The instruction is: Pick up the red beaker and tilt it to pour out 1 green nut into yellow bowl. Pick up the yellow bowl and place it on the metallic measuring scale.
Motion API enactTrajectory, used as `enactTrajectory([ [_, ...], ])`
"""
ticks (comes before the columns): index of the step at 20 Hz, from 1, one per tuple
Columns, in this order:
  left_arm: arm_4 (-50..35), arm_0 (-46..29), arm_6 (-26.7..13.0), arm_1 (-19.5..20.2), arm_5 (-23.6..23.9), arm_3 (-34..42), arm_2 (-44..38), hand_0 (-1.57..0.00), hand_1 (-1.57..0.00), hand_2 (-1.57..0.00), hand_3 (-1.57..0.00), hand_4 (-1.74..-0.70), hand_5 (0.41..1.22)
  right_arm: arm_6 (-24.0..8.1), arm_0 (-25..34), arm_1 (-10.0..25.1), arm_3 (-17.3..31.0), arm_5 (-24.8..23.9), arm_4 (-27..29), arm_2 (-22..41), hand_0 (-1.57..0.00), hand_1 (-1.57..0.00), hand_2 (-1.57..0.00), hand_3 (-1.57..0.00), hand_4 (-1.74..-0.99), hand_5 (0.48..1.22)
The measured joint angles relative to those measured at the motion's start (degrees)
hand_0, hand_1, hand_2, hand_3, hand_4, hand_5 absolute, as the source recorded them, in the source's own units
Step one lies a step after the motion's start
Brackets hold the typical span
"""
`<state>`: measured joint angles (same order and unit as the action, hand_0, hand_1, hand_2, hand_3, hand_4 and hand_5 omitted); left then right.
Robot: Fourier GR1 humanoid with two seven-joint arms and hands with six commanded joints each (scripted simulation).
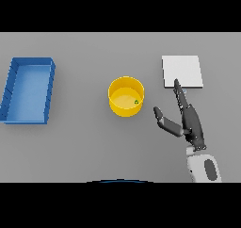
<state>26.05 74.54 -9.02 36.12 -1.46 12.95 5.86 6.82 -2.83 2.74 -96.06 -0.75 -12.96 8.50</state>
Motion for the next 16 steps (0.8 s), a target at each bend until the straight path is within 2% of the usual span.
enactTrajectory([
  [2, -3.6, -4.2, -3.0, 0.1, 1.7, 1.7, -2.5, -1.57, -1.57, -1.57, -1.57, -1.74, 1.221, -0.4, 0.5, 0.6, 0.0, 0.0, 0.3, -0.5, 0.00, 0.00, 0.00, 0.00, -1.129, 0.659],
  [5, -8.3, -13.3, -2.6, -1.0, 4.3, 7.4, -4.3, -1.57, -1.57, -1.57, -1.57, -1.74, 1.221, 0.5, 0.3, 0.6, 0.9, 0.6, 1.3, -0.9, 0.00, 0.00, 0.00, 0.00, -1.141, 0.673],
  [8, -12.5, -23.7, -4.4, -2.3, 6.4, 17.3, -5.1, -1.57, -1.57, -1.57, -1.57, -1.74, 1.221, 1.7, -0.1, 0.9, 0.5, 0.1, 0.1, -0.5, 0.00, 0.00, 0.00, 0.00, -1.166, 0.676],
  [10, -14.2, -29.3, -7.4, -3.1, 7.4, 24.4, -4.8, -1.57, -1.57, -1.57, -1.57, -1.74, 1.151, 1.6, -0.5, 1.5, 0.4, 0.6, 0.4, -0.7, 0.00, 0.00, 0.00, 0.00, -1.174, 0.676],
  [14, -16.4, -37.6, -13.9, -4.2, 9.0, 36.5, -4.0, -1.57, -1.57, -1.57, -1.57, -1.74, 0.925, 1.2, -0.1, 0.8, 1.0, 0.3, 0.5, -0.6, 0.00, 0.00, 0.00, 0.00, -1.157, 0.671],
  [15, -16.7, -38.9, -15.6, -4.0, 9.2, 38.3, -4.1, -1.57, -1.57, -1.57, -1.57, -1.66, 0.868, 1.6, -0.4, 0.7, 0.8, 0.3, 0.4, -0.5, 0.00, 0.00, 0.00, 0.00, -1.155, 0.669],
  [16, -17.1, -39.3, -17.9, -3.8, 9.0, 39.7, -4.4, -1.57, -1.57, -1.53, -1.53, -1.52, 0.818, 1.0, -0.3, 1.0, 0.7, 0.5, 0.9, -0.9, 0.00, 0.00, 0.00, 0.00, -1.155, 0.670],
])
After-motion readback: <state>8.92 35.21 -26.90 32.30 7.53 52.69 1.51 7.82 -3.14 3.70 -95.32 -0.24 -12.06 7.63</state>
